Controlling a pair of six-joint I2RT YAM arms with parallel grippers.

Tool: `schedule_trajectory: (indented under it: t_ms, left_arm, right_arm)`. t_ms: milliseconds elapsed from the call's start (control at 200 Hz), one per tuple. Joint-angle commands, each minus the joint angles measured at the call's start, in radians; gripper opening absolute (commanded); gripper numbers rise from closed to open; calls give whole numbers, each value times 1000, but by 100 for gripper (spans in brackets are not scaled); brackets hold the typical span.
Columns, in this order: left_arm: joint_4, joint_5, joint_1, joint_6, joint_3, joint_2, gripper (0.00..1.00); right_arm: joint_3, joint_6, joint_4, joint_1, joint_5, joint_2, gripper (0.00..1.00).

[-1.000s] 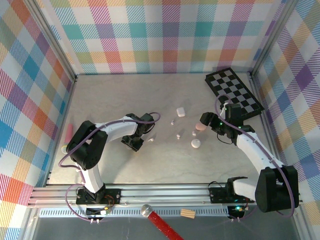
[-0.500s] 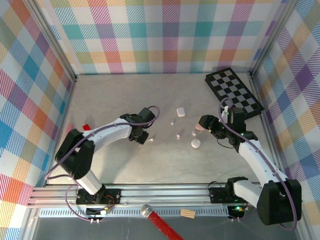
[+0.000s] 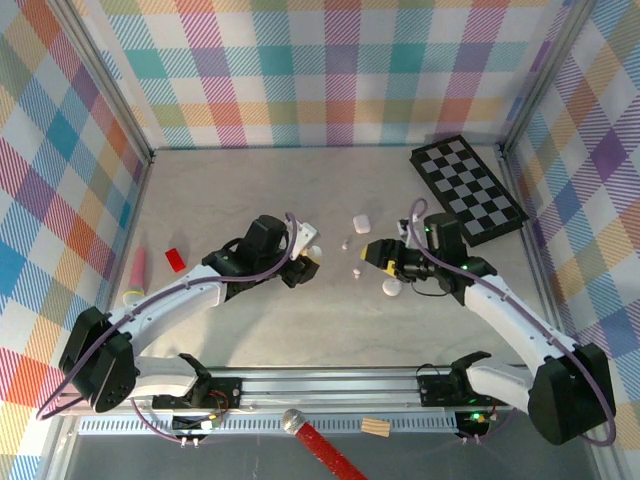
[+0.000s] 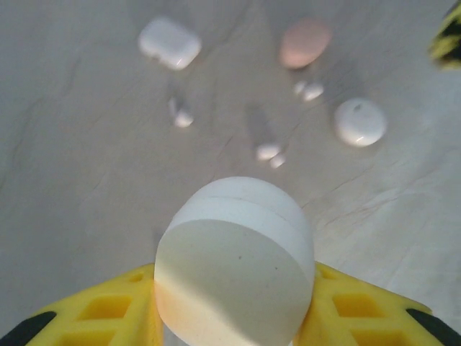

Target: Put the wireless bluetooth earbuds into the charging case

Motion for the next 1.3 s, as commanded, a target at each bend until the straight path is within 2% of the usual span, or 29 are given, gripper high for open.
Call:
schedule_trajectory:
  t_ms: [0,360,720,815,1100,1225,1295]
  left_arm:
    - [124,132,-21,44,-19,-31,41]
    - [128,145,-48,105,-50,-67,42]
    - [111,116,-52,129,-34,-58,43]
    - [103,106,-52,138,-34,-62,43]
    - [110,97,-52,140,-40,-74,44]
    - [110,98,-51,141,-36,-75,45]
    - [132,102,-53,136,-43,-80,50]
  right_arm:
    - [59,-6,58,48,-55,53,72]
    - [186,-6,114,180,-81,198,71]
    - [212,12,111,224,-69,266,70]
    - [214,14,96,224,-53,265,61]
    - [231,8,68,224,-44,261,23]
    - [234,6,63,224,-25,241,15]
    - [234,2,69,222,-15,225,13]
